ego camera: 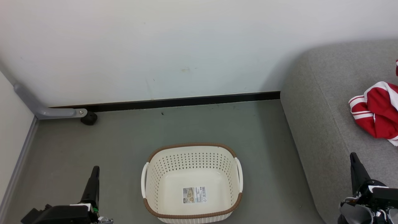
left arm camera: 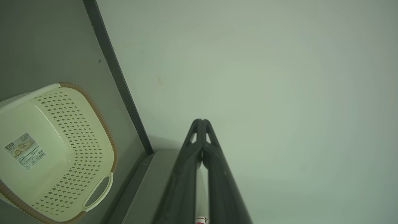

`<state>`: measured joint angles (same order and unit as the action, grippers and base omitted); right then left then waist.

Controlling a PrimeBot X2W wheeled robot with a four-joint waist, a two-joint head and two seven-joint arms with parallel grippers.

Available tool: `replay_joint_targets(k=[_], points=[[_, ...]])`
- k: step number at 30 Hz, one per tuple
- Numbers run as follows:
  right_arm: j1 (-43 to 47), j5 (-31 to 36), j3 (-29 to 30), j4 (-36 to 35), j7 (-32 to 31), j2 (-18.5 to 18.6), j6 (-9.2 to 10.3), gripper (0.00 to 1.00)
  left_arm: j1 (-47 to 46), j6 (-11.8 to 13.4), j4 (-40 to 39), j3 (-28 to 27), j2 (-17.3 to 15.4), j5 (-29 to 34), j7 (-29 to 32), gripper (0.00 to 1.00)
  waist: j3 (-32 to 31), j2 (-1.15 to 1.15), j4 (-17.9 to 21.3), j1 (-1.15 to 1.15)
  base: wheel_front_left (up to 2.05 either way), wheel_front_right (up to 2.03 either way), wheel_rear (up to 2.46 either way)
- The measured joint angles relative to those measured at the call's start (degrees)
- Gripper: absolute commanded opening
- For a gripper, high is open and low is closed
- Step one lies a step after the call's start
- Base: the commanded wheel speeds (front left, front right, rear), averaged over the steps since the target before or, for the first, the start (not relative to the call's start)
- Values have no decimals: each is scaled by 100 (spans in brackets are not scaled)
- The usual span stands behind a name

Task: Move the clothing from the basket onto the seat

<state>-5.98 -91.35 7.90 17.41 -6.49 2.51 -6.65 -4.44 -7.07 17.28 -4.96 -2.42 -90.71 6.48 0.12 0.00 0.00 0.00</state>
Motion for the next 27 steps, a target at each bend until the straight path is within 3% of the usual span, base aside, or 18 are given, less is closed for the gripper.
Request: replay_joint_targets(k=[27], points=[[1,0,0,0,0,0,0,0,0,0,-1,0,1,0,-1,0,0,0,0,0,0,0,0]])
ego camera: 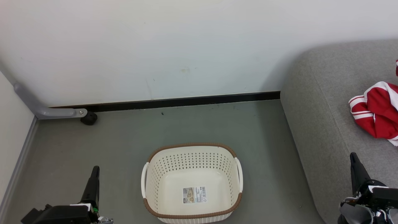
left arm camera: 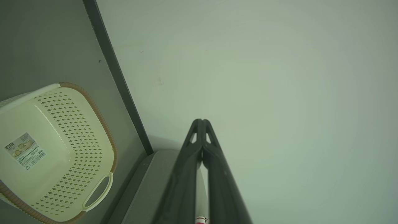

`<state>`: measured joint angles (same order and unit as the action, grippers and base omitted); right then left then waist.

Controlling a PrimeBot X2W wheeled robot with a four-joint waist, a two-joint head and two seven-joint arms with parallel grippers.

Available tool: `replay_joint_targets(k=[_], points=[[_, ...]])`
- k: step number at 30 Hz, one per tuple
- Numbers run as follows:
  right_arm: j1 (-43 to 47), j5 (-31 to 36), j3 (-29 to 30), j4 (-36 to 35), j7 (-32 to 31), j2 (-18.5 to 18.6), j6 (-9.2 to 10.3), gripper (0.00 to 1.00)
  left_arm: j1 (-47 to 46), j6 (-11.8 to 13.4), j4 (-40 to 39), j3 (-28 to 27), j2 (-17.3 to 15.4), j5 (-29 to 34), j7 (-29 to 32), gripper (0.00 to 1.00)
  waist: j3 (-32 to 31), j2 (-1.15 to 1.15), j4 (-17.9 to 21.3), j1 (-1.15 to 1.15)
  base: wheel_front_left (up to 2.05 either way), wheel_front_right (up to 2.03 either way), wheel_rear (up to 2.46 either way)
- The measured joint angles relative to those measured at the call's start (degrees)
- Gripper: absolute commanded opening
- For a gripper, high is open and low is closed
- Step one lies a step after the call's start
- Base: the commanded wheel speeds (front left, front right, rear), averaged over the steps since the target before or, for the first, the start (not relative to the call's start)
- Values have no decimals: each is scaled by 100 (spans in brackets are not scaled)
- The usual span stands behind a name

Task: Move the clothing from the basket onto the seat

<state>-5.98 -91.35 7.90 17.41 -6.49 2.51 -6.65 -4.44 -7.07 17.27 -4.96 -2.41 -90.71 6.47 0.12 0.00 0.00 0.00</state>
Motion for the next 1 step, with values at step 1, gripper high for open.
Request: replay_joint_targets(k=[1], points=[[0,0,0,0,0,0,0,0,0,0,0,0,0,0,0,0,0,0,0,0,0,0,0]])
